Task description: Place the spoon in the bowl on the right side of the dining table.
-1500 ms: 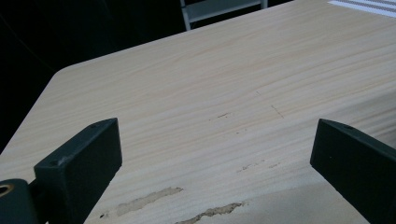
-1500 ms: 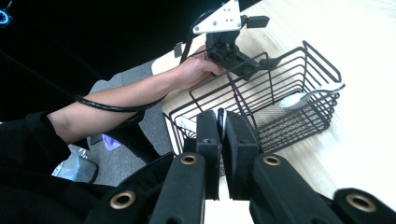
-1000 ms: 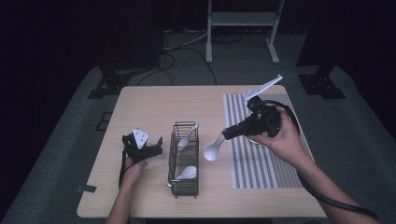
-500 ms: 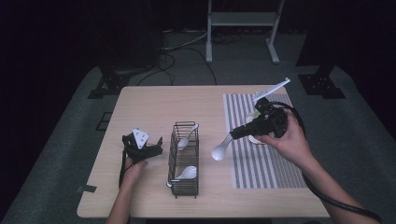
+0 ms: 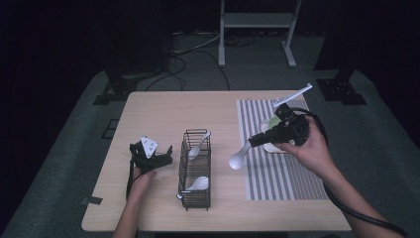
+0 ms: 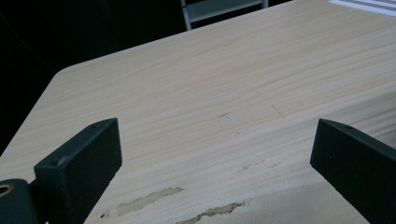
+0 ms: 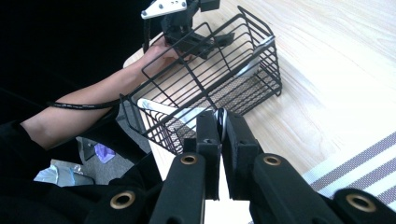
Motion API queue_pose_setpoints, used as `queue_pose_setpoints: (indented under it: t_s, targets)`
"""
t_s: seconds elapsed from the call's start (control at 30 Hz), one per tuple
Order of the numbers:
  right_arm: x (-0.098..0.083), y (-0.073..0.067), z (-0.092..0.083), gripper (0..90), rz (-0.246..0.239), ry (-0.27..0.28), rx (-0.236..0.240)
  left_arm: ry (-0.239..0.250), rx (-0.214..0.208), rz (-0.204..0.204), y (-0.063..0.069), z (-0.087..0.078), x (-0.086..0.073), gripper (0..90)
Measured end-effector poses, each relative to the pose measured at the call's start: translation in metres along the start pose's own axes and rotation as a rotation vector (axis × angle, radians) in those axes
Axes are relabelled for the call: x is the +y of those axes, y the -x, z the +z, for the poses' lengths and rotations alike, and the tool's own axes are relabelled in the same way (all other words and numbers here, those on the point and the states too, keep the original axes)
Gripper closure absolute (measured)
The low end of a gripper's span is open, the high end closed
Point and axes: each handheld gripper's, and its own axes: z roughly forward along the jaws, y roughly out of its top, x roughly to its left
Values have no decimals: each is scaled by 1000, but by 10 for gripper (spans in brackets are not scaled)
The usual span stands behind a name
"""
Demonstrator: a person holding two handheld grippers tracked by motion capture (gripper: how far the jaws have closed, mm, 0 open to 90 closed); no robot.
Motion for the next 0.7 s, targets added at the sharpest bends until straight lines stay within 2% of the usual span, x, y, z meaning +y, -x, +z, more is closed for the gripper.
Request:
queue_pose_setpoints:
  t_s: [0.7]
  targets:
    - [-11, 21, -13, 855, 57, 15, -35, 1, 0, -2, 0, 0, 0, 11]
